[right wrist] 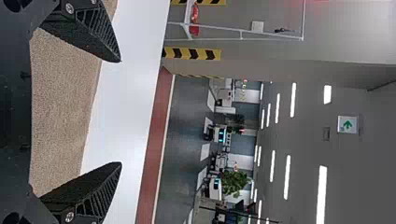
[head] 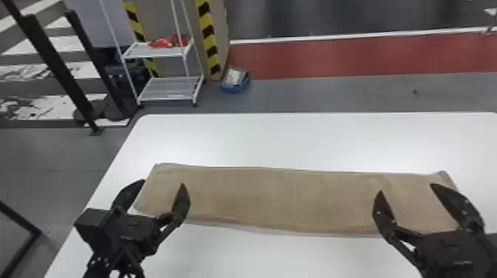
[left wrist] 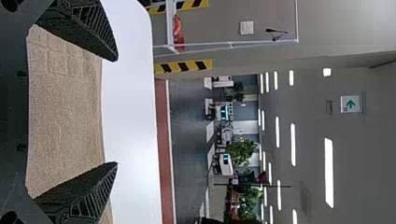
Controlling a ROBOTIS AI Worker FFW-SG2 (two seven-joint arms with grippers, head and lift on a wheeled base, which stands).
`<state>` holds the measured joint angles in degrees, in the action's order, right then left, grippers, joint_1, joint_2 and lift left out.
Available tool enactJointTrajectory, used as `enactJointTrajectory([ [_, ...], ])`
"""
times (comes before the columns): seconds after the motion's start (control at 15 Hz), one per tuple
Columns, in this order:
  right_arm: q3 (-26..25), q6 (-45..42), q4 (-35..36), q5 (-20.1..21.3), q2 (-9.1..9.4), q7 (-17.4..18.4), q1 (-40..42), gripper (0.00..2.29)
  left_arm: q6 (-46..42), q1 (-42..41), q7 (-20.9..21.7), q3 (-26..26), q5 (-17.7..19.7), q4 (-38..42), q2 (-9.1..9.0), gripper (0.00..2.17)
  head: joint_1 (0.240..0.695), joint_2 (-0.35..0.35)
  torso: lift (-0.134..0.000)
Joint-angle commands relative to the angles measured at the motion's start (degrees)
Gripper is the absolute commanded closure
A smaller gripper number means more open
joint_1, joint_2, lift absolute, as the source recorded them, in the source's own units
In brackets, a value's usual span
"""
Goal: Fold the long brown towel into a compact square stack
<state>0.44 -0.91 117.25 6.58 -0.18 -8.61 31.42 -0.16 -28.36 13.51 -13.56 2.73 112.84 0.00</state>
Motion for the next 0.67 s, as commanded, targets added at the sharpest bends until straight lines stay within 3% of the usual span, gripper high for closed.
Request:
enactJointTrajectory([
  [0.0,0.00,0.00,0.09,0.10,0.23,0.00,0.31,0.10,5.22,2.70,0.81,-1.65,1.66,0.02,-0.15,0.08,0.695,0.154,-0.116],
  [0.47,0.09,0.00,0.09,0.37,0.23,0.00,0.49,0.10,35.11,17.46,9.25,-12.55,0.78,-3.24,-0.15,0.10,0.695,0.214,-0.116],
  [0.6,0.09,0.17,0.00,0.28,0.23,0.00,0.40,0.10,39.68,19.75,10.39,-12.90,0.87,-5.35,-0.15,0.10,0.695,0.231,-0.116],
])
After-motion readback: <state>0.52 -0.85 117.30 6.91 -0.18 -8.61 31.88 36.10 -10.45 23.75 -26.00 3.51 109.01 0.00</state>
